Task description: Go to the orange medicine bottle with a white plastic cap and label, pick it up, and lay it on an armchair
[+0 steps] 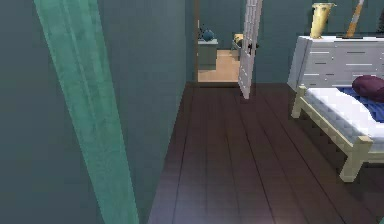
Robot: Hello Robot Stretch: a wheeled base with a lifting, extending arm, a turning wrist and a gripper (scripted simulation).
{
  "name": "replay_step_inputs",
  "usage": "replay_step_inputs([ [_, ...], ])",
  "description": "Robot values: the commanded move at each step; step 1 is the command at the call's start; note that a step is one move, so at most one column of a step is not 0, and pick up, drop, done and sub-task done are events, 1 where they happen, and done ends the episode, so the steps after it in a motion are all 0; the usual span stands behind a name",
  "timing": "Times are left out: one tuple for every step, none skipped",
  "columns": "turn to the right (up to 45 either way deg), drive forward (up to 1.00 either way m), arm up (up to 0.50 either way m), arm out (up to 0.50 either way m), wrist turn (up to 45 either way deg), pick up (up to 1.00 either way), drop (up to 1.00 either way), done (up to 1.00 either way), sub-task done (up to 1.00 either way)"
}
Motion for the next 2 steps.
replay_step_inputs([
  [-6.0,0.0,0.0,0.0,0.0,0.0,0.0,0.0,0.0],
  [0.0,0.25,0.0,0.0,0.0,0.0,0.0,0.0,0.0],
])
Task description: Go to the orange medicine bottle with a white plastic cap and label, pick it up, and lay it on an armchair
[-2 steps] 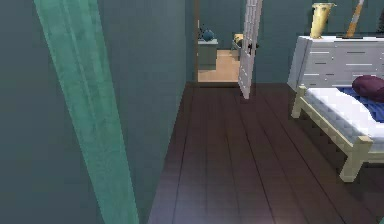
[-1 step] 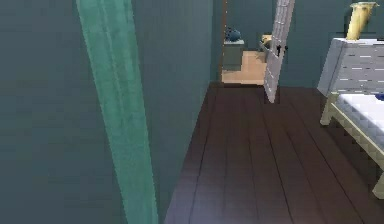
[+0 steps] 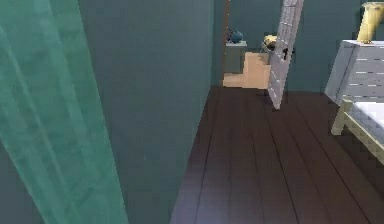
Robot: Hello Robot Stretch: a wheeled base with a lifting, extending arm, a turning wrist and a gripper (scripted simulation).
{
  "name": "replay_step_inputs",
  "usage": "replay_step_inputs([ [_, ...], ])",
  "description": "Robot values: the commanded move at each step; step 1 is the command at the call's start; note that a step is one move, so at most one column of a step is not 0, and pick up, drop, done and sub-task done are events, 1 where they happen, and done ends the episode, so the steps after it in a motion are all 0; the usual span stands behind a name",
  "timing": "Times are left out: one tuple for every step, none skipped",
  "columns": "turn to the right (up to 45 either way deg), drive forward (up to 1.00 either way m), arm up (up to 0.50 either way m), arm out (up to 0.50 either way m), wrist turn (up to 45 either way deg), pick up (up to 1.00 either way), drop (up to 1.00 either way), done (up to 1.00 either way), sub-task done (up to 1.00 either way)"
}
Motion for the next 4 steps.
replay_step_inputs([
  [15.0,0.0,0.0,0.0,0.0,0.0,0.0,0.0,0.0],
  [0.0,1.0,0.0,0.0,0.0,0.0,0.0,0.0,0.0],
  [0.0,1.0,0.0,0.0,0.0,0.0,0.0,0.0,0.0],
  [3.0,0.0,0.0,0.0,0.0,0.0,0.0,0.0,0.0],
])
